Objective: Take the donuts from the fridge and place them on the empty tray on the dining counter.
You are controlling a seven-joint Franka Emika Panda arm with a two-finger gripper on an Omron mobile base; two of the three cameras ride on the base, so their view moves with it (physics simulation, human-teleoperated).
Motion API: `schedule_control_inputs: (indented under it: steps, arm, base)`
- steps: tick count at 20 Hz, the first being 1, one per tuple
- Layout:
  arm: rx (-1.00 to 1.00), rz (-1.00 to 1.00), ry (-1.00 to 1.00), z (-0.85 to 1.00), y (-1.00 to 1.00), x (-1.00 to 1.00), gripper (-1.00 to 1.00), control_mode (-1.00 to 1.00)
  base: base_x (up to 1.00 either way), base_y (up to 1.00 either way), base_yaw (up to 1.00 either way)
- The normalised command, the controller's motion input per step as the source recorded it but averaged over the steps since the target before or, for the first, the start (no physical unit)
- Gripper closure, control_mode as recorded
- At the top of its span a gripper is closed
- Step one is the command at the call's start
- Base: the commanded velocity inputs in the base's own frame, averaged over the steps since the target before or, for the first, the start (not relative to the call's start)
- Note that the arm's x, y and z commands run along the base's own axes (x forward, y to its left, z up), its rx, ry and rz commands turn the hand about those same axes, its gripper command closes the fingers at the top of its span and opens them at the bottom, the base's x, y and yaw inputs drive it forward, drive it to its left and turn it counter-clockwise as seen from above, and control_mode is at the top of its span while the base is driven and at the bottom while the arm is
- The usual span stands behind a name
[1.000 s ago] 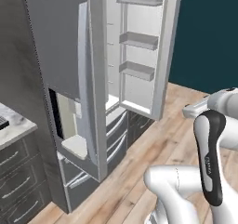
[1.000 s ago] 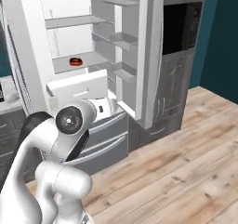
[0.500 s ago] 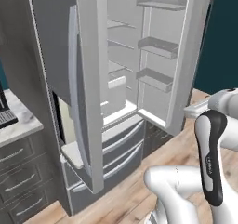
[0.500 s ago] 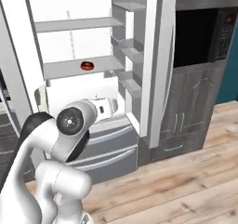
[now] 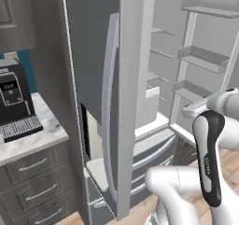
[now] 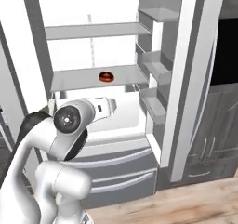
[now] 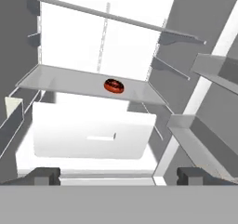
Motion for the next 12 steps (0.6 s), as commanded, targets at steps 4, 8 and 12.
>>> schedule_control_inputs:
  steps: [4,8,12]
  arm:
    - [0.00,0.00,0.00,0.00,0.00,0.00,-1.00,1.00]
    - [0.00,0.00,0.00,0.00,0.00,0.00,-1.00,1.00]
    - [0.00,0.00,0.00,0.00,0.00,0.00,-1.00,1.00]
  base:
    - [0.58,-0.49,0.35]
    - [0.66,-0.19,0.37]
    - [0.86,0.00,0.36]
